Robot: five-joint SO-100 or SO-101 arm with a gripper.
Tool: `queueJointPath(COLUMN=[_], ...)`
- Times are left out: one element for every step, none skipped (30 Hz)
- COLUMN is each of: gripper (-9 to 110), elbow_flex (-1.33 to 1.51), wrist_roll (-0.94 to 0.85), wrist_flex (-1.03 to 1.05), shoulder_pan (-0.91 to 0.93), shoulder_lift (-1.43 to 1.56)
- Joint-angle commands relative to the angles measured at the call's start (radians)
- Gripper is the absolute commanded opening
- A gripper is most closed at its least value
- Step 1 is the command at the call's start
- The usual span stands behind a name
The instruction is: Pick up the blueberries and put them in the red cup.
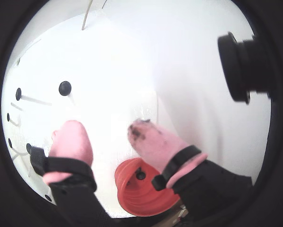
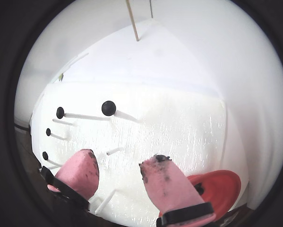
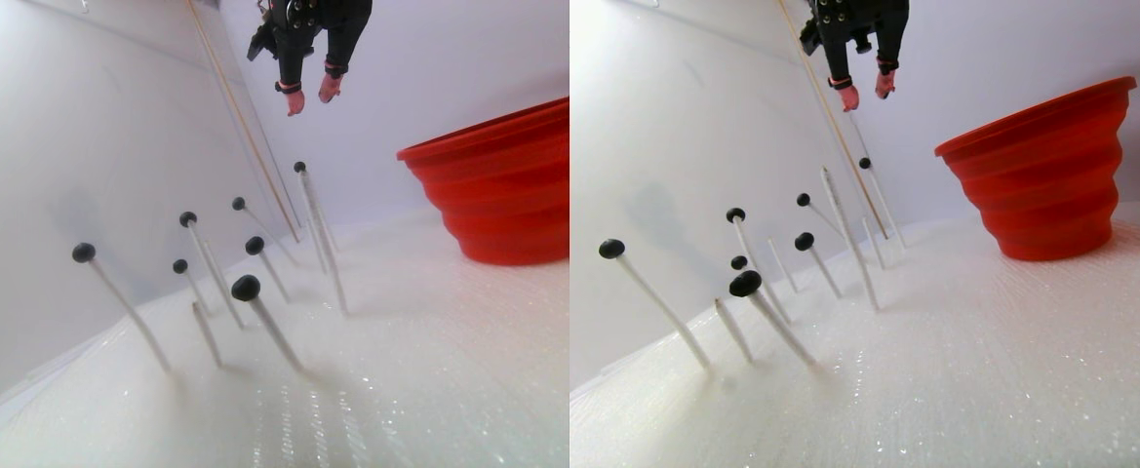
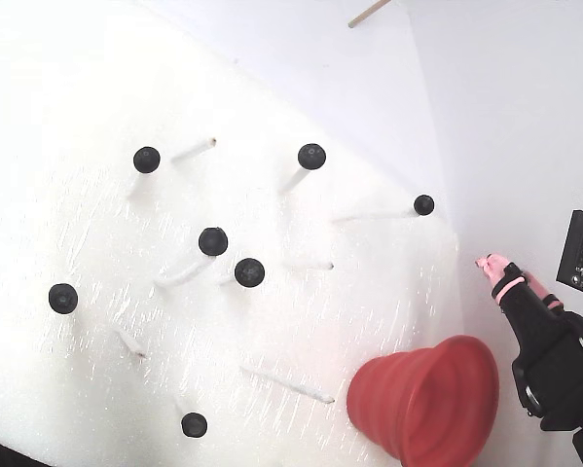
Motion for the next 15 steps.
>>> queueJointPath(gripper=[18, 18, 18, 18, 18, 18, 18, 18, 18, 18, 18, 18, 18, 18, 18], elbow_flex=[-0.020, -0.020, -0.020, -0.020, -0.020, -0.020, -0.020, -0.018, -0.018, -0.018, -0.020, -0.021, -0.021, -0.021, -0.021], wrist_roll=[0.000, 0.000, 0.000, 0.002, 0.003, 0.005, 0.005, 0.005, 0.003, 0.002, 0.002, 0.000, -0.003, -0.006, -0.008], wrist_flex=[-0.035, -0.043, -0.048, -0.051, -0.055, -0.060, -0.066, -0.077, -0.087, -0.097, -0.104, -0.112, -0.117, -0.126, -0.133], shoulder_pan=[-0.054, -0.058, -0.061, -0.066, -0.069, -0.074, -0.075, -0.077, -0.078, -0.080, -0.081, -0.083, -0.084, -0.086, -0.087], shoulder_lift=[0.003, -0.005, -0.011, -0.017, -0.021, -0.028, -0.035, -0.044, -0.055, -0.066, -0.078, -0.086, -0.095, -0.103, -0.110])
